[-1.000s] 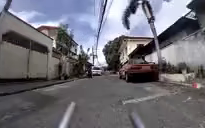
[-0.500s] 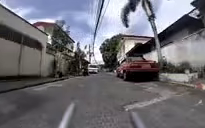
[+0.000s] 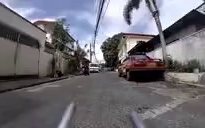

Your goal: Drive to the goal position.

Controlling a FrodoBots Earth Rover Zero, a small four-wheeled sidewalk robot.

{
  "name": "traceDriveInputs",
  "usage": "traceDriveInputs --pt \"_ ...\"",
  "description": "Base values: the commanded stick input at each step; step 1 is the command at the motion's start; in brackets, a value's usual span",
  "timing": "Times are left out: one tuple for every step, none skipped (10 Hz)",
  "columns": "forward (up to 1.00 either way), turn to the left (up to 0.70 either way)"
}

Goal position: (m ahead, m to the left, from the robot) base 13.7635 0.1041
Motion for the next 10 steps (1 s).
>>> traceDriveInputs --pt "0.85 0.00" --pt "0.85 0.00" --pt "0.85 0.00" --pt "0.85 0.00" --pt "0.85 0.00" --pt "0.85 0.00" --pt "0.85 -0.19" --pt "0.85 -0.34" --pt "0.85 -0.34" --pt "0.85 -0.34"
